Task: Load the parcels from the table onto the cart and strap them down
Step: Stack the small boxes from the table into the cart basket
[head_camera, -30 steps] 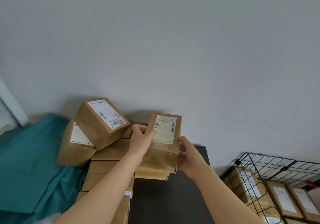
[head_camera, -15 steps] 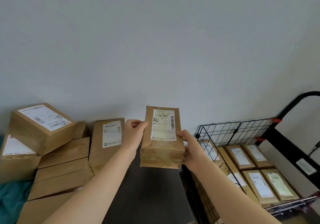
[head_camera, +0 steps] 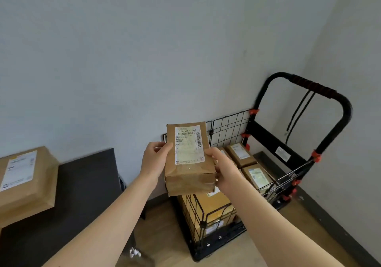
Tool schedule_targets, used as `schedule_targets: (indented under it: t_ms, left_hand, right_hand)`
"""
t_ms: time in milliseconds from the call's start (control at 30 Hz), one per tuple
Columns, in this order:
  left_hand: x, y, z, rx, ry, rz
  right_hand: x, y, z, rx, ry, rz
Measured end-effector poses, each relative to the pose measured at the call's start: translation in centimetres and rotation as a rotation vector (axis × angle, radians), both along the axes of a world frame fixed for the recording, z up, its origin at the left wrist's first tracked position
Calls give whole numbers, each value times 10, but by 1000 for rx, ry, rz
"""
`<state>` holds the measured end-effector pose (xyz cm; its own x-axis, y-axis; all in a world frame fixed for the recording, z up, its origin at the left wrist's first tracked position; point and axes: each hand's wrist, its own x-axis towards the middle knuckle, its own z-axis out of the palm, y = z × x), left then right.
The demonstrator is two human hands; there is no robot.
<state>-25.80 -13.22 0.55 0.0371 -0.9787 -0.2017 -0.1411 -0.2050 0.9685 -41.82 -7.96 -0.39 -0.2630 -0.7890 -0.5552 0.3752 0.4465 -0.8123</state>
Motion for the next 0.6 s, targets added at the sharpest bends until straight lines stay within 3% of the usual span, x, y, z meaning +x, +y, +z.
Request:
schedule_targets:
  t_ms: [400,600]
  left_hand:
    - [-110,-50,-6,29,-85,-194]
    - [-145,-107,-12,59,-116,-308]
  right_hand:
    - [-122,-30,-12,23,-85,-137]
    - [-169,-88,-16,57,0,-117]
